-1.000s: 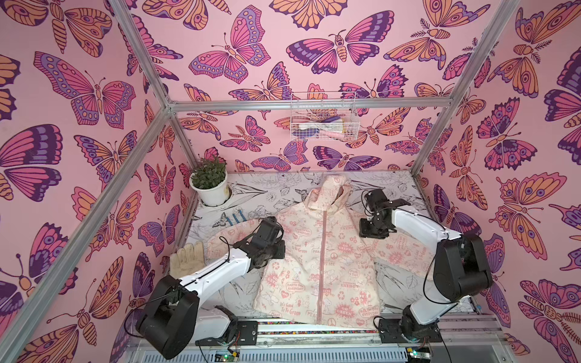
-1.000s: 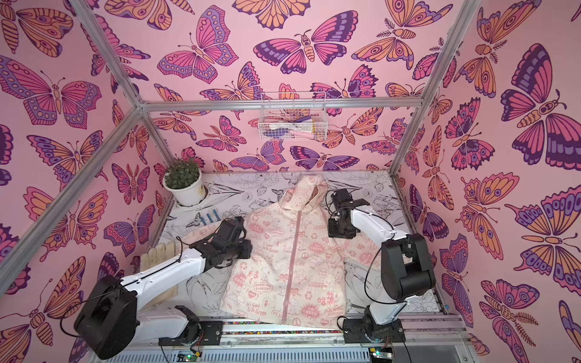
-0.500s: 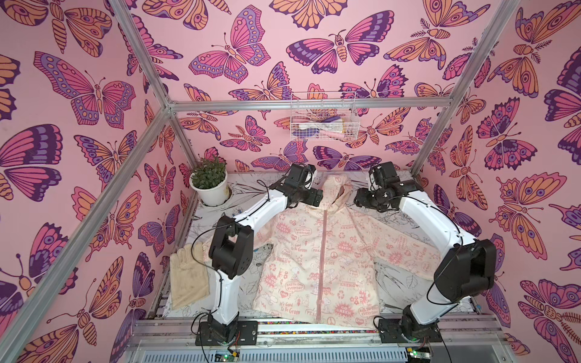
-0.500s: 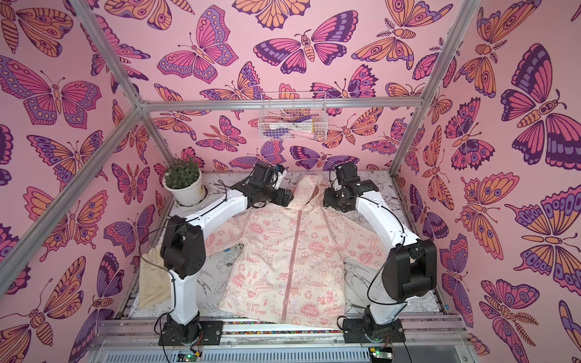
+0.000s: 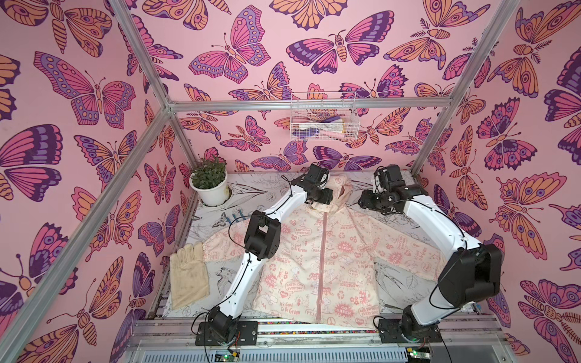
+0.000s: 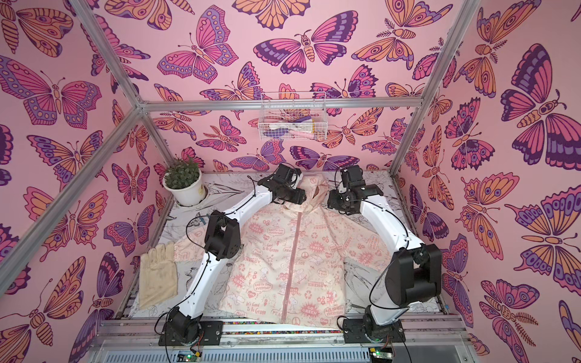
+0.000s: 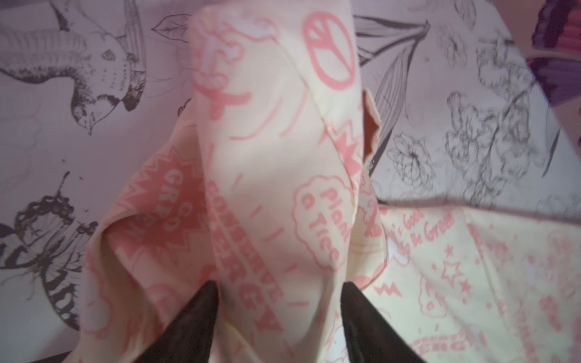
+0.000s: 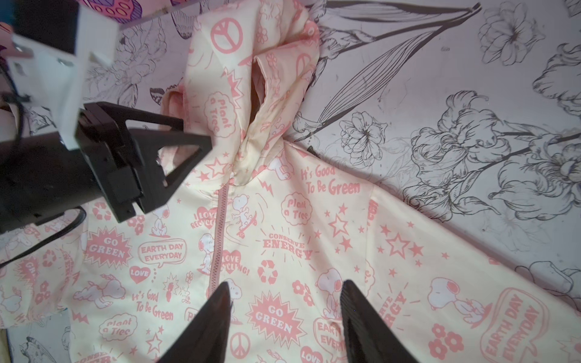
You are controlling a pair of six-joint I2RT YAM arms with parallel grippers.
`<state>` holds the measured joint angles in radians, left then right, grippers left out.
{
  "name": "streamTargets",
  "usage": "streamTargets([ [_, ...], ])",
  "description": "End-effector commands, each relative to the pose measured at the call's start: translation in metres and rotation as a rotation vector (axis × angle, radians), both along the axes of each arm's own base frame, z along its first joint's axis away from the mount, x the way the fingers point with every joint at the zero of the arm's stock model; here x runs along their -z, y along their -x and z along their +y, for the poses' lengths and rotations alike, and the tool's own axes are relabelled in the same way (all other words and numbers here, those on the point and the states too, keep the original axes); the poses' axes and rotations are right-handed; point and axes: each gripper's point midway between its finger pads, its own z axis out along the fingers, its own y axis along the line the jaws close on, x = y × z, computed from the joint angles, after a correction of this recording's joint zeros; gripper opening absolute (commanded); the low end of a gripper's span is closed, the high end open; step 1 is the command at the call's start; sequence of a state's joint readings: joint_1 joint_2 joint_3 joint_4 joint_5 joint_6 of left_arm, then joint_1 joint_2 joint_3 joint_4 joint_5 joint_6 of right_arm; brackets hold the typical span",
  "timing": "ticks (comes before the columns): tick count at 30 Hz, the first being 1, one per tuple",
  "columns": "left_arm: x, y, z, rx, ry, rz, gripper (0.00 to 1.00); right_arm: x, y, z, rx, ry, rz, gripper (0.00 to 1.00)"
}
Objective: Unzip the jacket
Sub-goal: Flatten out the jacket at the center of the board.
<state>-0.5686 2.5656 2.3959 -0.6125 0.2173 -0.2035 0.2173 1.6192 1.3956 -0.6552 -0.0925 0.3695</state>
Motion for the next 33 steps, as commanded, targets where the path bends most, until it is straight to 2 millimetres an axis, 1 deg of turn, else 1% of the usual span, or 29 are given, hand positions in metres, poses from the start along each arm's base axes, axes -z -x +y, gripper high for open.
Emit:
streamTargets([
  [1, -0.007, -0.017, 0.016, -0.074, -0.008, -0.011, 0.37, 0.019, -0.013, 0.002, -0.005, -0.013, 0.002, 0.54],
  [4, -0.017, -0.027, 0.031, -0.121, 0.017, -0.009, 0.13, 0.032, -0.029, 0.009, -0.034, -0.024, -0.012, 0.52],
  [7, -0.025, -0.034, 0.046, -0.154, 0.051, 0.007, 0.02, 0.046, -0.049, 0.014, -0.059, -0.015, 0.002, 0.51],
  [8, -0.028, -0.036, 0.052, -0.168, 0.058, 0.010, 0.00, 0.049, -0.057, 0.017, -0.077, -0.010, 0.004, 0.51],
  [10, -0.033, -0.039, 0.059, -0.182, 0.084, 0.017, 0.00, 0.054, -0.072, 0.022, -0.105, -0.007, 0.002, 0.52],
  [12, -0.033, -0.041, 0.067, -0.199, 0.108, 0.034, 0.02, 0.056, -0.088, 0.027, -0.132, -0.003, -0.008, 0.54],
  [13, -0.033, -0.041, 0.070, -0.203, 0.118, 0.039, 0.04, 0.056, -0.096, 0.029, -0.139, -0.001, -0.017, 0.55],
  [14, -0.032, -0.041, 0.075, -0.212, 0.118, 0.044, 0.08, 0.055, -0.104, 0.031, -0.146, 0.009, -0.029, 0.56],
  [15, -0.031, -0.042, 0.078, -0.217, 0.115, 0.047, 0.14, 0.056, -0.111, 0.030, -0.147, 0.017, -0.037, 0.57],
  [16, -0.030, -0.041, 0.081, -0.219, 0.108, 0.049, 0.23, 0.054, -0.118, 0.030, -0.150, 0.031, -0.049, 0.57],
  [18, -0.030, -0.039, 0.089, -0.231, 0.092, 0.049, 0.36, 0.053, -0.132, 0.030, -0.161, 0.061, -0.069, 0.57],
  [19, -0.031, -0.038, 0.093, -0.231, 0.082, 0.043, 0.49, 0.052, -0.138, 0.032, -0.171, 0.070, -0.078, 0.57],
  [20, -0.033, -0.035, 0.095, -0.223, 0.071, 0.036, 0.58, 0.051, -0.143, 0.033, -0.184, 0.079, -0.085, 0.57],
  [23, -0.039, -0.025, 0.101, -0.189, 0.040, 0.009, 0.79, 0.051, -0.153, 0.043, -0.234, 0.100, -0.106, 0.58],
  [25, -0.041, -0.016, 0.106, -0.179, 0.027, -0.010, 0.88, 0.054, -0.156, 0.048, -0.258, 0.131, -0.112, 0.59],
  [26, -0.041, -0.010, 0.108, -0.164, 0.027, -0.023, 0.91, 0.055, -0.157, 0.051, -0.272, 0.141, -0.115, 0.59],
  [28, -0.043, 0.001, 0.112, -0.147, 0.024, -0.047, 0.91, 0.058, -0.158, 0.054, -0.286, 0.159, -0.119, 0.59],
  [33, -0.032, 0.022, 0.124, -0.138, -0.002, -0.054, 0.84, 0.070, -0.159, 0.058, -0.334, 0.272, -0.122, 0.60],
])
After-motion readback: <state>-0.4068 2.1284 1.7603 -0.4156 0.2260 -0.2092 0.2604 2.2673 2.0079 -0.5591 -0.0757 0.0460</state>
